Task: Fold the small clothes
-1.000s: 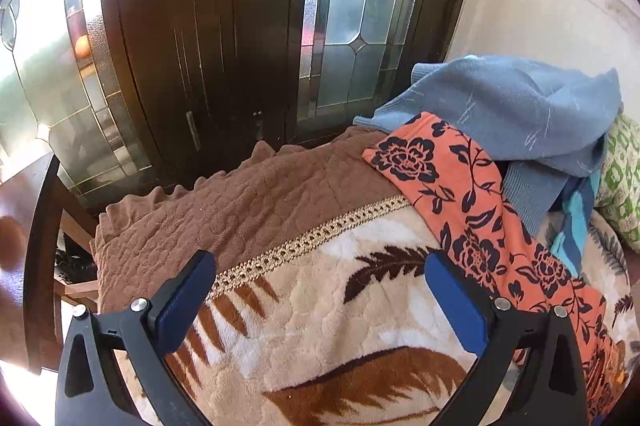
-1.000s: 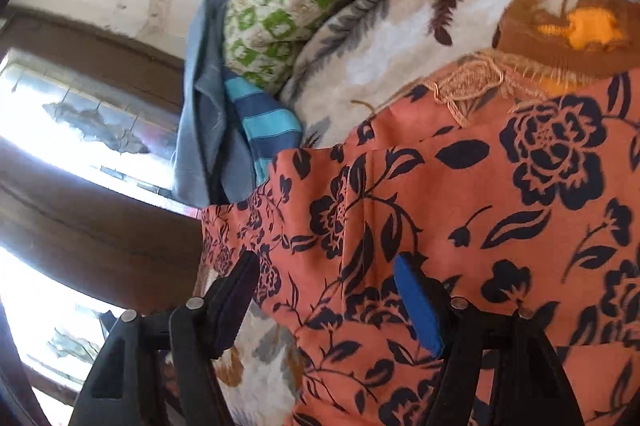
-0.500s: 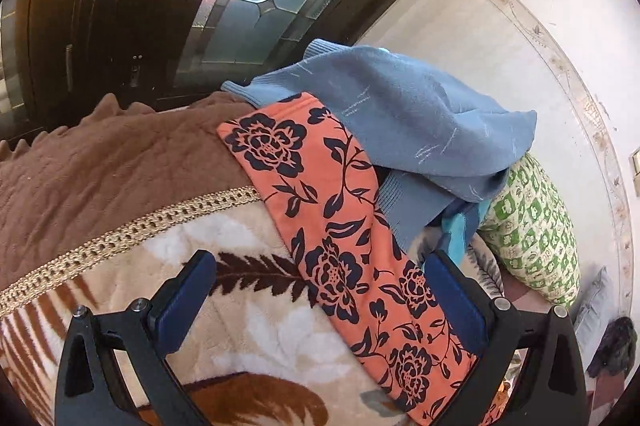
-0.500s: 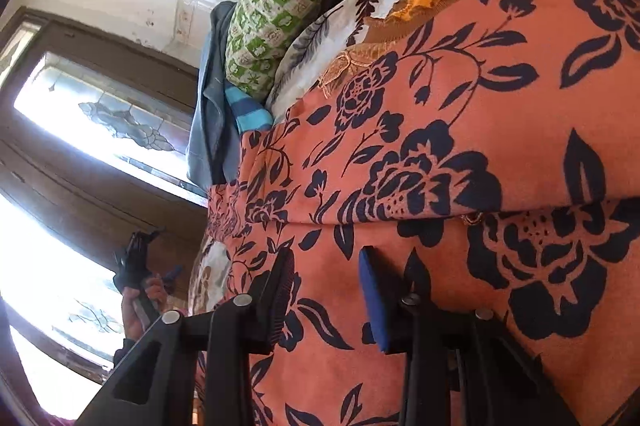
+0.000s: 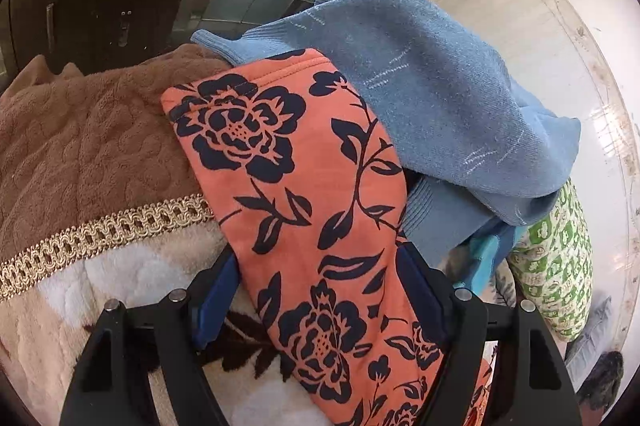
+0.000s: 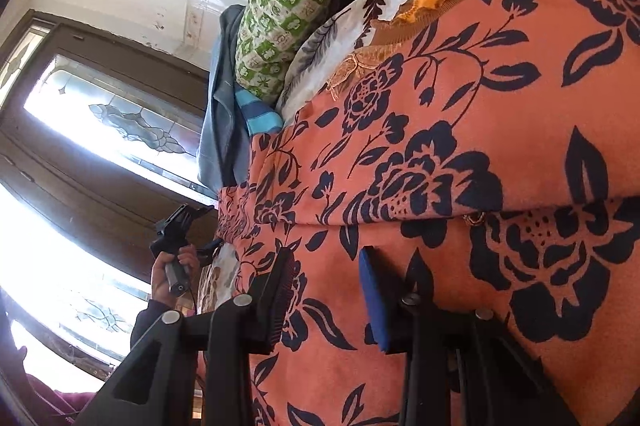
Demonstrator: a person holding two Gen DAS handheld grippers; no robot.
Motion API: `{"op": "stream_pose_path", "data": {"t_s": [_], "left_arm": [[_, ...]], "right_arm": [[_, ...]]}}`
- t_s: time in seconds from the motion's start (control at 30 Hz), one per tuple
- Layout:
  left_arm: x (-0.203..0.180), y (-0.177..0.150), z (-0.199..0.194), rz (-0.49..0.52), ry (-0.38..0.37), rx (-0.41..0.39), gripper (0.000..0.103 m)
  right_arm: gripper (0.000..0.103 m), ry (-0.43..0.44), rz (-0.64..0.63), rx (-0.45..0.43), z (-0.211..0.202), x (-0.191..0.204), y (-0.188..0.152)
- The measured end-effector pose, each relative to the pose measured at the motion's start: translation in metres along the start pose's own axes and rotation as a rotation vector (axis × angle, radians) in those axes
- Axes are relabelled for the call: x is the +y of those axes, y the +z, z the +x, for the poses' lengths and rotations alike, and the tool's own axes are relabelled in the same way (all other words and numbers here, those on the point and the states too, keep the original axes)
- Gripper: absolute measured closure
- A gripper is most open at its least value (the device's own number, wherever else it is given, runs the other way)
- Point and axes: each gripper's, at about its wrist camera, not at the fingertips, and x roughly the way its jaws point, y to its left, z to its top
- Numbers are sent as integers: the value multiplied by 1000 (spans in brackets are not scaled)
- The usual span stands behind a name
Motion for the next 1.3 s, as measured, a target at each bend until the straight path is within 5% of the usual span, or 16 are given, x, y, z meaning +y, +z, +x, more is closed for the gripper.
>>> {"op": "stream_pose_path", "data": {"t_s": [0.07,0.13,0.2,0.23,0.4,0.57,0.67,0.8,1.07,1.13,1.17,1.2,1.3], "left_arm": [[1,2,1,-7,-2,-23,25],[-2,2,3,21,3,-57,38],[-1,4,10,39,1,-48,89],[1,3,13,33,-5,-37,97],[-28,-12,-11,124,12,-118,98],[-105,-49,-72,359,-39,-186,98],[-158,-94,-116,538,-91,-242,98],[-219,-199,-147,807,-144,-261,98],[-344,-453,-103,1245,-273,34,96],[-355,-519,-86,1398,-246,128,85],[-355,-545,-76,1469,-219,190,70],[-352,-563,-73,1519,-188,222,63],[-340,-563,-84,1535,-187,214,59]], "right_arm": [[66,8,2,-1,0,-1,0],[66,14,3,-2,0,-1,0],[66,19,4,-3,-1,-2,0],[66,22,4,-3,-1,-2,0],[66,26,5,-6,-2,-2,0],[66,21,29,10,-3,1,2],[66,0,14,56,-13,13,9],[64,2,-30,-84,-83,35,30],[64,-68,24,-531,-266,25,66],[62,-32,86,-591,-296,8,70],[47,-15,115,-608,-306,-1,73],[34,-11,144,-620,-313,-9,75],[32,-32,174,-598,-318,-23,86]]}}
